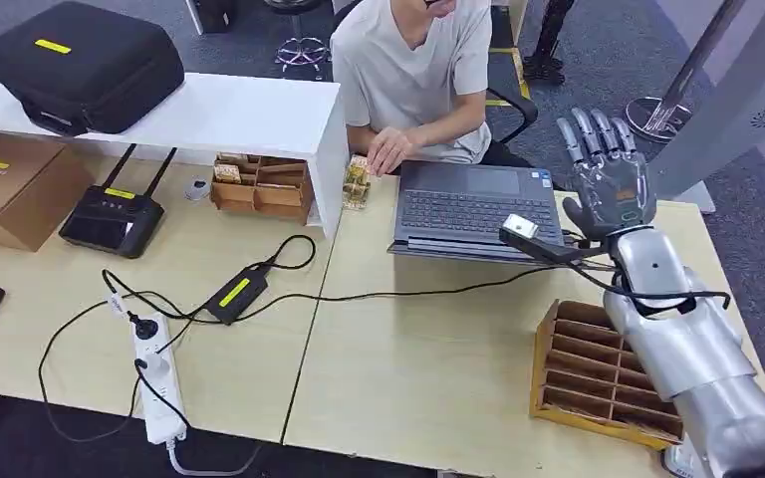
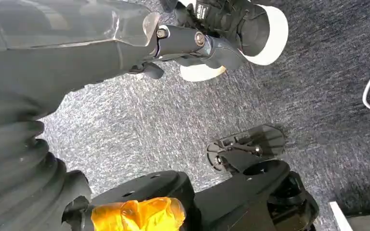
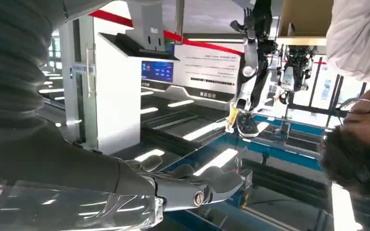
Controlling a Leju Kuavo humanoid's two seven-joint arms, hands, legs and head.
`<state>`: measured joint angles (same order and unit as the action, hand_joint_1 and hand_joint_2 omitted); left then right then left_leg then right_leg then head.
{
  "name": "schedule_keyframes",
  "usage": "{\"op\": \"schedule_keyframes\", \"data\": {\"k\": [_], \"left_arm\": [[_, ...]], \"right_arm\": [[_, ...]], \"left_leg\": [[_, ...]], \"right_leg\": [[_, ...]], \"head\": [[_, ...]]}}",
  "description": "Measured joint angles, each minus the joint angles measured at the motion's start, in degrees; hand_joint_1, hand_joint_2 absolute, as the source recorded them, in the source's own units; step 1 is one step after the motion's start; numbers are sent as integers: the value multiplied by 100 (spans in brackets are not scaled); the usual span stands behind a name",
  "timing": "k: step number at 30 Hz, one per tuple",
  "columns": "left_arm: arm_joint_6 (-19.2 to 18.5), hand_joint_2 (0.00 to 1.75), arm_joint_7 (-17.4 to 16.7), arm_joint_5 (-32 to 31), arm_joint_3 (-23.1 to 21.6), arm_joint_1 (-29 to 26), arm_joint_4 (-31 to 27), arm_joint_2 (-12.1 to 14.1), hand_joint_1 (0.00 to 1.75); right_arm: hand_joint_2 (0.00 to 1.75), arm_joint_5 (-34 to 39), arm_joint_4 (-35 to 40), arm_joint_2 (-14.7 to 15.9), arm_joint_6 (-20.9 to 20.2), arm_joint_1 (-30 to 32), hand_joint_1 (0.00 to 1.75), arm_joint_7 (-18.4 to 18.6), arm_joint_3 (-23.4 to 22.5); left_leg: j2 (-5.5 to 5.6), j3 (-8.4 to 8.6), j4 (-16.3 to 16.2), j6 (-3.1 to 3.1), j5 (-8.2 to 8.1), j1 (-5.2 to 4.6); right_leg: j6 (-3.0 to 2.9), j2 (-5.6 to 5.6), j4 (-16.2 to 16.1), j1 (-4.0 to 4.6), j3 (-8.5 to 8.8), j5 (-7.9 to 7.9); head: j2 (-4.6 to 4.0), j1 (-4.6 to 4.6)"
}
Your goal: Pass the card to the sensor for recognition and then transmit it.
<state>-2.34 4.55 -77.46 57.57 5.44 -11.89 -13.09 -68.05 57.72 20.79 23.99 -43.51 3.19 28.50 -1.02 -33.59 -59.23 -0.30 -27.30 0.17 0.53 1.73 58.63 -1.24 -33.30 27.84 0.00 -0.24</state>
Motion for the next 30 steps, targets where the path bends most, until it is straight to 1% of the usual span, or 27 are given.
{"op": "schedule_keyframes", "data": {"k": [4, 7, 10, 12, 15, 18, 19, 21, 25, 26, 30], "left_arm": [[46, 175, 4, 83, 2, -17, 0, 2, 0], [74, 175, 35, 179, 31, -35, 0, 2, 0], [118, 175, 81, 282, 98, -52, 0, 4, 0], [127, 175, 87, 324, 138, -68, 0, 7, 0], [168, 175, 87, 389, 190, -95, 0, 7, 0], [177, 175, 87, 428, 260, -122, 0, 7, 0], [181, 175, 87, 437, 273, -132, 0, 7, 0], [186, 175, 87, 453, 286, -146, 0, 7, 0], [201, 175, 81, 477, 328, -150, 0, 7, 0], [208, 175, 74, 477, 332, -152, 0, 7, 0], [221, 175, 63, 477, 374, -153, 0, 7, 0]], "right_arm": [[175, 404, 329, 172, 168, 268, 0, -168, -98], [175, 842, 871, 363, 335, 766, 0, -348, -337], [175, 1102, 1555, 529, 536, 1516, 0, -536, -720], [175, 1244, 1966, 586, 669, 2049, 0, -665, -1011], [175, 1504, 2530, 597, 796, 2831, 0, -911, -1501], [175, 1744, 2931, 595, 872, 3496, 0, -1130, -1949], [0, 1821, 3028, 590, 881, 3676, 0, -1192, -2084], [0, 1928, 3206, 573, 908, 3991, 0, -1277, -2345], [0, 2097, 3423, 518, 907, 4391, 0, -1406, -2715], [175, 2134, 3469, 498, 905, 4472, 0, -1423, -2805], [175, 2206, 3578, 431, 903, 4689, 0, -1487, -3045]], "left_leg": [[2, 0, -1, 0, 0, 0], [6, -2, -1, 1, -3, 0], [14, -6, 0, 4, -6, 0], [16, -9, 0, 2, -9, 0], [16, -9, 1, 3, -12, 0], [15, -9, 2, 3, -13, 0], [15, -9, 2, 3, -13, 0], [12, -9, 2, 3, -13, 0], [10, -6, 2, 3, -12, 0], [10, -6, 2, 3, -12, 0], [6, -3, 2, 3, -12, 0]], "right_leg": [[0, 2, -3, 0, 0, 0], [0, 4, -6, 0, 1, 1], [6, 11, -8, 0, 1, 6], [7, 12, -9, 0, 0, 8], [6, 12, -9, 0, -1, 12], [5, 13, -9, 0, -1, 14], [5, 12, -8, 0, -1, 14], [5, 10, -8, 0, -1, 14], [4, 9, -8, -1, 0, 14], [4, 9, -7, -1, 0, 13], [4, 6, -7, -1, 0, 13]], "head": [[0, 2], [0, 0], [0, 0], [0, 0], [0, 0], [0, 0], [0, 0], [0, 0], [0, 0], [0, 2], [0, 0]]}}
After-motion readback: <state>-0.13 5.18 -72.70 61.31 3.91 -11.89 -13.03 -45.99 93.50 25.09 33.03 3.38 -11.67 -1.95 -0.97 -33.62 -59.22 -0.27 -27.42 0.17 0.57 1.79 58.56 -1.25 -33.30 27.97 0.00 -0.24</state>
